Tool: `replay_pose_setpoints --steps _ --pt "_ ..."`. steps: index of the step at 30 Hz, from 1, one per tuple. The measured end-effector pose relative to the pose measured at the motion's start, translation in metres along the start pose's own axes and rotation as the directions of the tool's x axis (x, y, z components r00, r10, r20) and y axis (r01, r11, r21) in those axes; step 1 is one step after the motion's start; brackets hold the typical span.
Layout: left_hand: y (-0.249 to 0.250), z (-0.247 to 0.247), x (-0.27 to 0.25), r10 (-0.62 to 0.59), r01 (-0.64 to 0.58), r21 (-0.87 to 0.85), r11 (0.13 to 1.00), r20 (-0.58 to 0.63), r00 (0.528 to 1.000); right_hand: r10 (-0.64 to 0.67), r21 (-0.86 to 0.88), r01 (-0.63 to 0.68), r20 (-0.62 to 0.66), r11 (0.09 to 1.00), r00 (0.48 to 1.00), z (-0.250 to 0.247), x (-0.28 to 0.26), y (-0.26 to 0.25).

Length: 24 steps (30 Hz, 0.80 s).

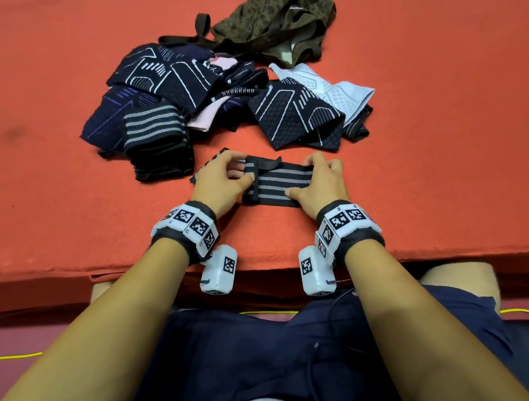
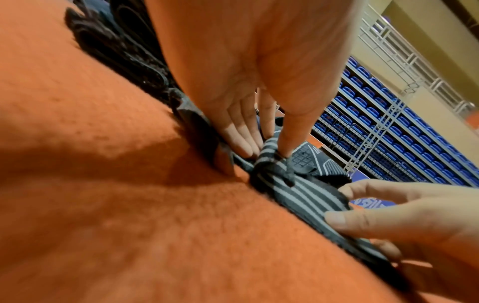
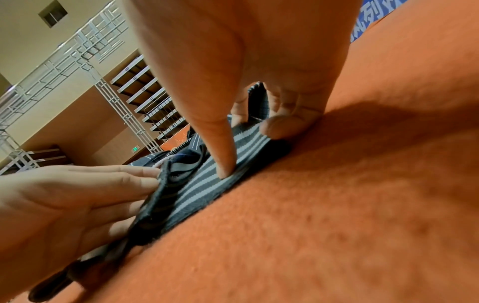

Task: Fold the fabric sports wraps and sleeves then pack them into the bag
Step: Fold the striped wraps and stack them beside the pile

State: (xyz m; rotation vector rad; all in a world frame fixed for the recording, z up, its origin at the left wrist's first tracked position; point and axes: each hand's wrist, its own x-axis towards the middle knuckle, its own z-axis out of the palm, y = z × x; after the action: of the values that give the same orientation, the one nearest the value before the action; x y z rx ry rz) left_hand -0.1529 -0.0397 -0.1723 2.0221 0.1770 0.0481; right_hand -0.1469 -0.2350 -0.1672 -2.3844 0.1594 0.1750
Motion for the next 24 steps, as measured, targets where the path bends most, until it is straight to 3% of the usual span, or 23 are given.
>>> replay_pose_setpoints --steps 4,9,24 --pt "-0.003 -0.011 0.001 0.024 0.002 0.155 0.988 -0.161 0.987 0.026 0.012 -0.026 0.005 1.000 1.000 -0.006 0.003 0.003" --pt "0.000 -0.020 -0.002 -0.031 0.105 0.287 0.952 -0.253 0.967 0.039 0.002 -0.039 0.002 0.999 0.999 -0.009 0.004 0.005" --pt "-0.013 -0.022 -0.004 -0.118 0.233 0.378 0.896 -0.303 0.946 0.082 0.071 -0.078 -0.056 0.994 0.995 -0.016 0.007 0.010"
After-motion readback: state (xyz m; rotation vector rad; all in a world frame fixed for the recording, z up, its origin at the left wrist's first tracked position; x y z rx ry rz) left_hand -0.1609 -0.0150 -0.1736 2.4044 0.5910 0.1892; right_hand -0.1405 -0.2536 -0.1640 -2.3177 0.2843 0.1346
